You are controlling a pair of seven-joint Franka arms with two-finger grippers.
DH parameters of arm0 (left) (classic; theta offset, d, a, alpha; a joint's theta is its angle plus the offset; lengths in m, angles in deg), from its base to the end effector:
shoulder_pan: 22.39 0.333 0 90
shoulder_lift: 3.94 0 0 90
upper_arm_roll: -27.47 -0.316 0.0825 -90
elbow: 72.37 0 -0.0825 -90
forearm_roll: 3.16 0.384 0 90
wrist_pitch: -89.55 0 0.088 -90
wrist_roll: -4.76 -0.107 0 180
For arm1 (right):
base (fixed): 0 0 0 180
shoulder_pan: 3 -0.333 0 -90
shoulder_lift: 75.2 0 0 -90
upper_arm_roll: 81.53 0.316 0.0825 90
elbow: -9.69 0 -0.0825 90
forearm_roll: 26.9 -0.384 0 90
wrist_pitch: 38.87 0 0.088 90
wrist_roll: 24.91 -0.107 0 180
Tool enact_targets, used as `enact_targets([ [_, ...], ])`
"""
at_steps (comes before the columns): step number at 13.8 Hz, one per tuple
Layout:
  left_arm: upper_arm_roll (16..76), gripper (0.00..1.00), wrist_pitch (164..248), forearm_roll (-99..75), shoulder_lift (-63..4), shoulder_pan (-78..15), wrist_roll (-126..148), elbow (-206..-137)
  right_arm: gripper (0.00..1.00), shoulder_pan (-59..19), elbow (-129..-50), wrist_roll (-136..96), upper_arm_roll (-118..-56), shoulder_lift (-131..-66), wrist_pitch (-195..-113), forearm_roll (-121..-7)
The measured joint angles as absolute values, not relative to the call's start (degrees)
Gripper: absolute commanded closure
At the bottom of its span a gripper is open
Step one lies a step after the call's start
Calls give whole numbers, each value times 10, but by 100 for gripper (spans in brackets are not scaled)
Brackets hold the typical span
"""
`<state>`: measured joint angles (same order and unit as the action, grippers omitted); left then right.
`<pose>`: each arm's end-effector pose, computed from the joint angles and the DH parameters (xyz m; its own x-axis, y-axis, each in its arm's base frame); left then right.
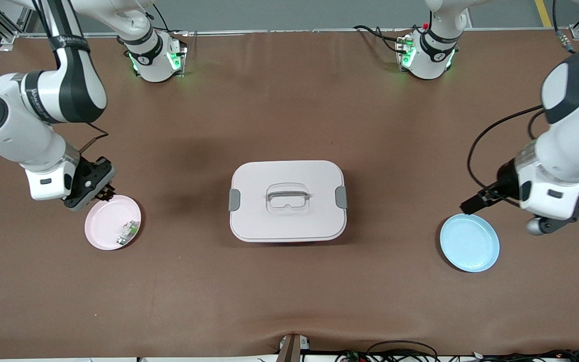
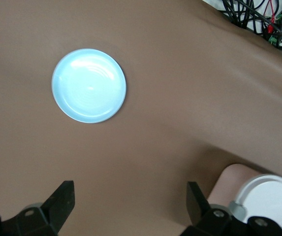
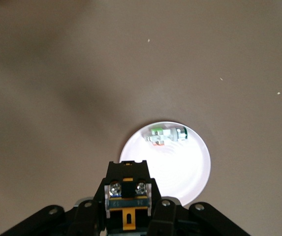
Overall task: Transfer orange switch to right arm and place
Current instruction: 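Carry the switch to the white plate while the left gripper withdraws, then lower the switch onto the white plate with the right gripper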
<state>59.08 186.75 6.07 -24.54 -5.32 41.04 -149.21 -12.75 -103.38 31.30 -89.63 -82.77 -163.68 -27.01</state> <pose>0.6533 -0.0913 0.5520 0.9221 0.3863 0.0231 0.3850 -0.9217 0.0478 0.5910 0.0193 0.4111 0.5302 0.8474 0.0271 0.8446 -0.5307 0.0709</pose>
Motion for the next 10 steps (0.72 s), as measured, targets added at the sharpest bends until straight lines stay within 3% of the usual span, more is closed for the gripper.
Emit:
enact_targets([
  [5,590,0,1848,61,-213,-2,261,-1492,100,-95,-1041,400,-896,-855,-1675,-269],
  [10,579,0,1816,62,-177,-8,196,-1493,100,-69,-1042,506,-896,-918,-1761,-269],
])
